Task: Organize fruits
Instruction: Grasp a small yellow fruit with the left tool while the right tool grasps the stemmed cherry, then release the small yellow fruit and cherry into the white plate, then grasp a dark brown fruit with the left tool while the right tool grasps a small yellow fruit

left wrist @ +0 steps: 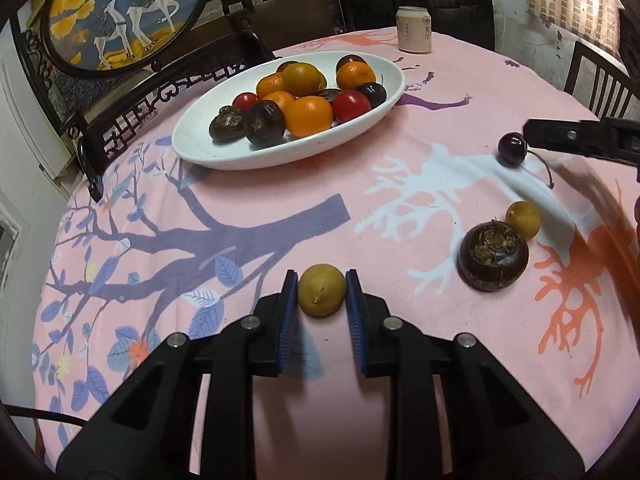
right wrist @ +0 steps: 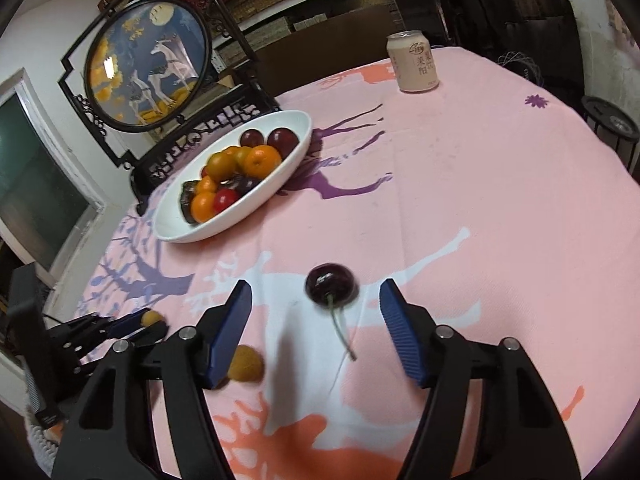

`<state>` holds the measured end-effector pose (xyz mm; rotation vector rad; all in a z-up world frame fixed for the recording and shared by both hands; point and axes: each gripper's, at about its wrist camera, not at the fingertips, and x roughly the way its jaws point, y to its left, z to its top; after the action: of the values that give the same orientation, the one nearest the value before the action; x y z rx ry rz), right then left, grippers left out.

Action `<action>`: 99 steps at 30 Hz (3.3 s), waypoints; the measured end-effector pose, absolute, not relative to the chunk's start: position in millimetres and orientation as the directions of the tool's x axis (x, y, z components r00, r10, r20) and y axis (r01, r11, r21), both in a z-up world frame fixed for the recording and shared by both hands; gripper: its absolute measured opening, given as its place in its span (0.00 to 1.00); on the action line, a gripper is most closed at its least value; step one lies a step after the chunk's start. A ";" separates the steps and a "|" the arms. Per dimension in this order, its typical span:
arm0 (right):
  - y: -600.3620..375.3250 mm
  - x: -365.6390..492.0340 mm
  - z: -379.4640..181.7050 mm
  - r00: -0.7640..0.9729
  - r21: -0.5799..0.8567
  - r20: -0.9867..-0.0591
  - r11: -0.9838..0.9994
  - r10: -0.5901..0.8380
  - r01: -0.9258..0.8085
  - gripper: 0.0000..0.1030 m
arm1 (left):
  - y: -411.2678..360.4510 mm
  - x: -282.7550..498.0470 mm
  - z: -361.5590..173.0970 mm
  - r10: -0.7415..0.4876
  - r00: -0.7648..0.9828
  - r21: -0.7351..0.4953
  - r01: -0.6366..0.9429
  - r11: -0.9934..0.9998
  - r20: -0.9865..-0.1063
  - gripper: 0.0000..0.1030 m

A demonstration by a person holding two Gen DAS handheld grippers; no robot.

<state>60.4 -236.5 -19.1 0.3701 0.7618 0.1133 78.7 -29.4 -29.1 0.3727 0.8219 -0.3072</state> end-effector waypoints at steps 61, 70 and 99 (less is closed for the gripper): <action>-200.3 21.1 -13.6 0.706 0.401 -0.610 0.909 0.360 -0.117 0.60 | 11.5 103.7 2.9 0.086 0.730 0.214 0.083 0.973 -0.678 0.98; -194.8 27.7 -26.2 0.657 0.419 -0.645 0.900 0.390 -0.123 0.44 | 13.7 103.6 0.2 0.095 0.723 0.215 0.076 0.974 -0.684 0.98; -204.9 39.9 -32.6 0.666 0.299 -0.703 0.953 0.247 -0.038 0.23 | -33.5 68.7 3.1 -0.116 0.742 0.221 0.340 0.914 -0.660 0.98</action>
<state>39.9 -204.9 -32.6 0.2702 0.8283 0.1630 68.7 -33.5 3.1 0.3405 0.6930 -0.2552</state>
